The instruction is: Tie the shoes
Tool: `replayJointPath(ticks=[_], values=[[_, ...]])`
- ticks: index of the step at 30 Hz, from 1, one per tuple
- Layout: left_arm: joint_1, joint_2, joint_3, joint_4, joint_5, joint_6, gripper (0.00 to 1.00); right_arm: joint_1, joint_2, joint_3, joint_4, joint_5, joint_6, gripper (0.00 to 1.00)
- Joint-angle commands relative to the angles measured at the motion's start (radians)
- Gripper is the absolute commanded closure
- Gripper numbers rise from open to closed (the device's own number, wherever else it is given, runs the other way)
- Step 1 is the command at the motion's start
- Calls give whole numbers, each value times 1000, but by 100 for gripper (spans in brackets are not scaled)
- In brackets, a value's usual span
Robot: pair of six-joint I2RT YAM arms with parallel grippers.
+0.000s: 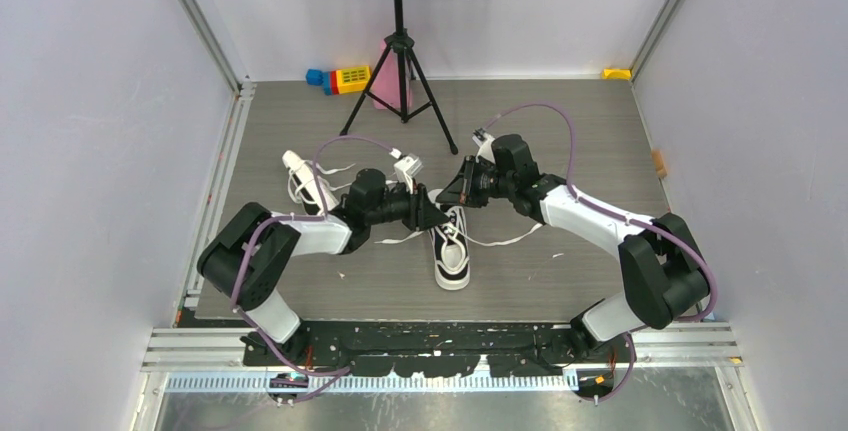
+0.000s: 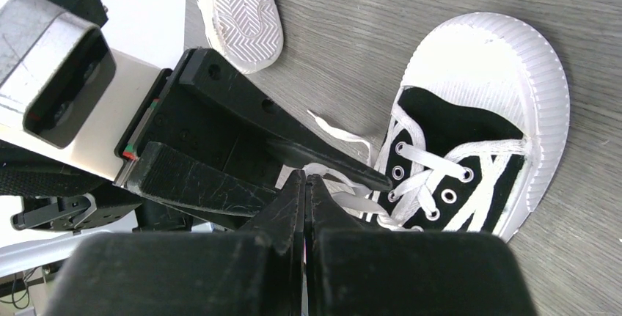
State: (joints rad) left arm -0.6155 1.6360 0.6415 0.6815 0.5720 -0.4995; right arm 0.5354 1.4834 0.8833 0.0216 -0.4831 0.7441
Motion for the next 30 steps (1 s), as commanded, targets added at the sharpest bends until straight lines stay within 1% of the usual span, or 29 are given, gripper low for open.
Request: replayJointPath(ticks=[1, 6, 9, 17, 20, 22, 24, 25, 28, 29, 30], values=[[-3, -57, -30, 4, -5, 37, 72, 5, -55, -16, 29, 30, 1, 100], [-2, -65, -34, -10, -10, 43, 92, 4, -85, -41, 40, 72, 6, 100], [-2, -69, -32, -23, -15, 43, 100, 3, -93, -51, 36, 85, 6, 100], [-4, -98, -8, -136, -50, 72, 100, 1, -141, -97, 36, 160, 18, 99], [-6, -101, 4, -157, -53, 80, 100, 0, -156, -121, 64, 169, 44, 92], [-14, -95, 15, -166, -58, 87, 100, 0, -166, -133, 79, 177, 59, 92], [-26, -91, 35, -209, -76, 107, 100, 0, -180, -142, 80, 186, 63, 91], [-36, -92, 47, -239, -92, 122, 100, 0, -190, -147, 76, 190, 63, 87], [-60, -101, 78, -316, -134, 168, 100, 0, -223, -155, 38, 216, 55, 59], [-64, -105, 86, -332, -147, 177, 100, 0, -237, -158, 12, 234, 57, 53], [-67, -106, 92, -343, -151, 180, 100, 0, -255, -157, -30, 264, 61, 50]])
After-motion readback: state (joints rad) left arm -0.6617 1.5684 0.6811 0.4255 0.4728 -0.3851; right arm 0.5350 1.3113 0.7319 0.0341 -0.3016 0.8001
